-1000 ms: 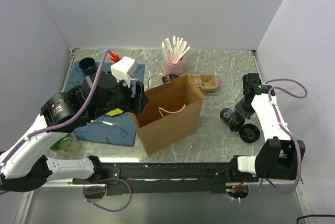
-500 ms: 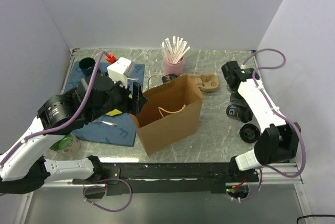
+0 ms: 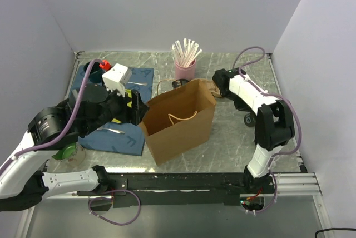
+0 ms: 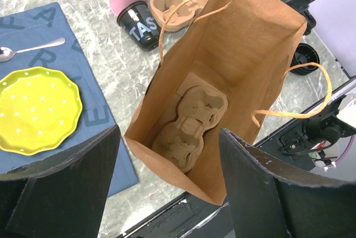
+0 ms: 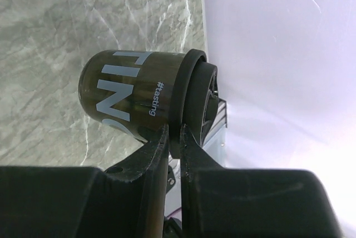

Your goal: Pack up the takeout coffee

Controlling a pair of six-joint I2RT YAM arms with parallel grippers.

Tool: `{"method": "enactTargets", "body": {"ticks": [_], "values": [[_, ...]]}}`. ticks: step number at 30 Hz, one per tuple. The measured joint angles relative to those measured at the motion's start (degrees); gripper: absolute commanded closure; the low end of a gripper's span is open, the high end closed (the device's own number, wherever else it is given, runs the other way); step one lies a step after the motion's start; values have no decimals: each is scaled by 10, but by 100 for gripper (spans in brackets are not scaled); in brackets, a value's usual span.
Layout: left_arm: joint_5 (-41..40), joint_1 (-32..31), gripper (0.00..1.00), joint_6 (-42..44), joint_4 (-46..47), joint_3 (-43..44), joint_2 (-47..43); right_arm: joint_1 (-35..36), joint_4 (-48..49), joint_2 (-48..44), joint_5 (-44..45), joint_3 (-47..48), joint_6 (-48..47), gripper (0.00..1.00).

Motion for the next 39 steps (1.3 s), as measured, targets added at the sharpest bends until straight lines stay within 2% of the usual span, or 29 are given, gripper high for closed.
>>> {"method": "enactTargets", "body": {"ticks": [11,21,22,25,31,36,39], "values": [[-9,0,22,-3,-4,-1,-18,43,-11,92,15,3,34,100],[-9,0,21,-3,-11,-11,-21,65,-23,134,13,33,83,76],[-9,0,21,-3,-11,-13,-22,65,-24,134,10,34,87,70],[-9,0,21,-1,-11,-14,-22,65,-20,133,-13,41,93,60],[-24,0,20,1,-11,-14,-15,66,-16,113,-70,51,90,54],[-57,0,18,8,-9,-14,-3,66,-15,85,-114,63,86,53],[-76,3,21,15,-9,-13,8,65,-17,70,-146,83,82,53]]}}
